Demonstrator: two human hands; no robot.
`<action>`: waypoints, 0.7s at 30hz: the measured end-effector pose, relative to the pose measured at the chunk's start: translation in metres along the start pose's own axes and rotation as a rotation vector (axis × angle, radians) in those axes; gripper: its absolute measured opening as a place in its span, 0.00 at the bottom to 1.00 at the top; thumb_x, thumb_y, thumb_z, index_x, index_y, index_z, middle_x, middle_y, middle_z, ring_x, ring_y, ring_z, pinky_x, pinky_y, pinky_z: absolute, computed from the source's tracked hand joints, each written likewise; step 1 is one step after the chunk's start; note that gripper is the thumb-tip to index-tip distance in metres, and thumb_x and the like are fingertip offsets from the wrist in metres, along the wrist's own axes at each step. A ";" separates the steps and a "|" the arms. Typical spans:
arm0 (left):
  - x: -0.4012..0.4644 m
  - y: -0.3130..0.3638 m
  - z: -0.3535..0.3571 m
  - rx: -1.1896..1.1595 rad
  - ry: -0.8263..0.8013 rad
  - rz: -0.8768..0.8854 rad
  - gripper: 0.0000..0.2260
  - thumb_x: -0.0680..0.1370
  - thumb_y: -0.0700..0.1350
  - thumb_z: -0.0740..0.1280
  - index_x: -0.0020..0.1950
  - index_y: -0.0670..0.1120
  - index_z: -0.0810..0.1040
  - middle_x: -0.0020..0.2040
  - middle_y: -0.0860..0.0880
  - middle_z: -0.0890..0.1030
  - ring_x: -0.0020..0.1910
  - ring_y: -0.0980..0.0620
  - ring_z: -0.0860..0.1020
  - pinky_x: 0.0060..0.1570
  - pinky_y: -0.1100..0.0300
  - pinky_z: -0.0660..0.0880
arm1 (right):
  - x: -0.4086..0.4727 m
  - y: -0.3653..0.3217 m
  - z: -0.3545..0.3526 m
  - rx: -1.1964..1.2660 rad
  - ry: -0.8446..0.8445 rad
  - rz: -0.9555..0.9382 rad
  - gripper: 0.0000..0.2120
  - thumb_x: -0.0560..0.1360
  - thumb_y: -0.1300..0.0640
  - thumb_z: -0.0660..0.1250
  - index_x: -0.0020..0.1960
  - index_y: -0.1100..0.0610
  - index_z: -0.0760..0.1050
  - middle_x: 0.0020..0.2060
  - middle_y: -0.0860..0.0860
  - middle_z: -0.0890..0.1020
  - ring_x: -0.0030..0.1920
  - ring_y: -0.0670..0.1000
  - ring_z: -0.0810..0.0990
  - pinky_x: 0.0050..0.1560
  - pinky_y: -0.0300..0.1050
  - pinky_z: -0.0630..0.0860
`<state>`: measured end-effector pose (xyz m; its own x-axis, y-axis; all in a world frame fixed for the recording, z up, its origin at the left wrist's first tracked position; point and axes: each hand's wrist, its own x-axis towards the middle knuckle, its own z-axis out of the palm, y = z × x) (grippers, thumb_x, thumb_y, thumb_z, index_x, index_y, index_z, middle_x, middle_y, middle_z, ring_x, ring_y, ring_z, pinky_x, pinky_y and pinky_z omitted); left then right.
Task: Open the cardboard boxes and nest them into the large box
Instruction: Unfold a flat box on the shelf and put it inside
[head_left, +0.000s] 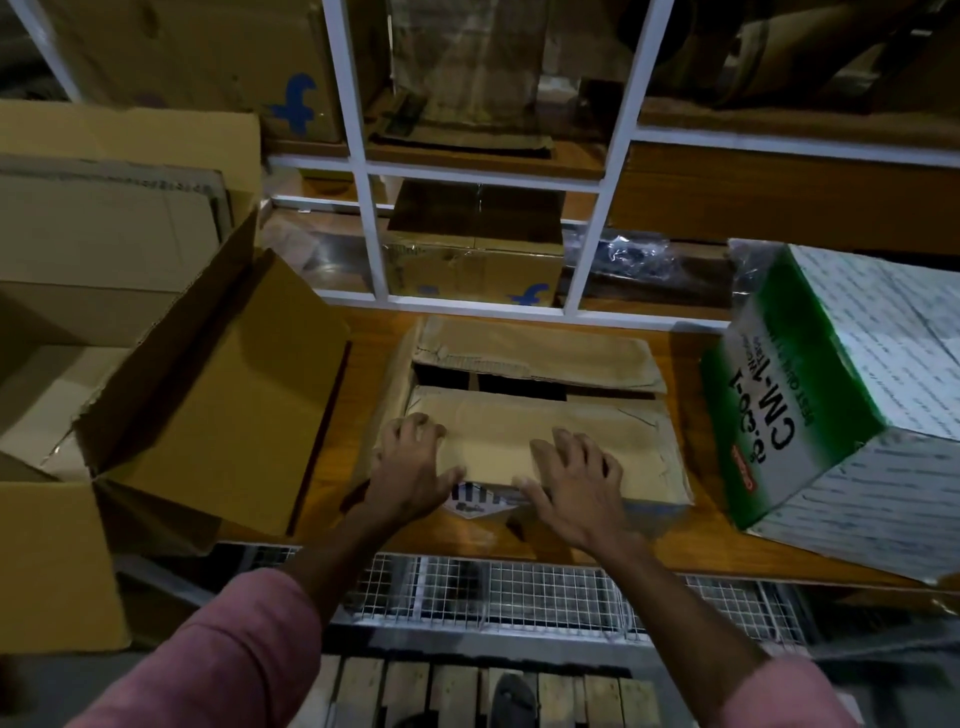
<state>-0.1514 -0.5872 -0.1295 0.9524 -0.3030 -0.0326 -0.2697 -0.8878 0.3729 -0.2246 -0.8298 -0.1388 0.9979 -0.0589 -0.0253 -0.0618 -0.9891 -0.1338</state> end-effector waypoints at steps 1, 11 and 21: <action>0.003 0.003 0.000 0.063 0.005 -0.012 0.27 0.77 0.64 0.64 0.70 0.52 0.68 0.74 0.46 0.66 0.72 0.43 0.61 0.66 0.38 0.67 | 0.004 0.002 -0.002 0.015 0.013 0.006 0.28 0.80 0.31 0.47 0.74 0.43 0.64 0.76 0.52 0.63 0.74 0.58 0.59 0.68 0.61 0.59; 0.056 0.043 0.006 0.233 0.028 0.052 0.27 0.79 0.61 0.60 0.74 0.49 0.65 0.74 0.42 0.67 0.72 0.41 0.64 0.71 0.38 0.60 | 0.088 0.023 -0.020 0.220 0.045 0.042 0.35 0.82 0.35 0.51 0.83 0.49 0.46 0.82 0.51 0.40 0.81 0.56 0.37 0.78 0.64 0.44; 0.163 0.070 0.001 0.192 -0.043 -0.004 0.33 0.82 0.62 0.57 0.82 0.47 0.53 0.83 0.42 0.50 0.81 0.40 0.48 0.76 0.33 0.47 | 0.202 0.062 -0.036 0.162 0.029 0.027 0.35 0.83 0.40 0.54 0.83 0.51 0.45 0.82 0.48 0.39 0.81 0.57 0.36 0.77 0.69 0.44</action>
<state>-0.0154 -0.6993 -0.1099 0.9477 -0.3105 -0.0743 -0.2923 -0.9374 0.1893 -0.0265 -0.9082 -0.1164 0.9958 -0.0915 -0.0030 -0.0884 -0.9525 -0.2913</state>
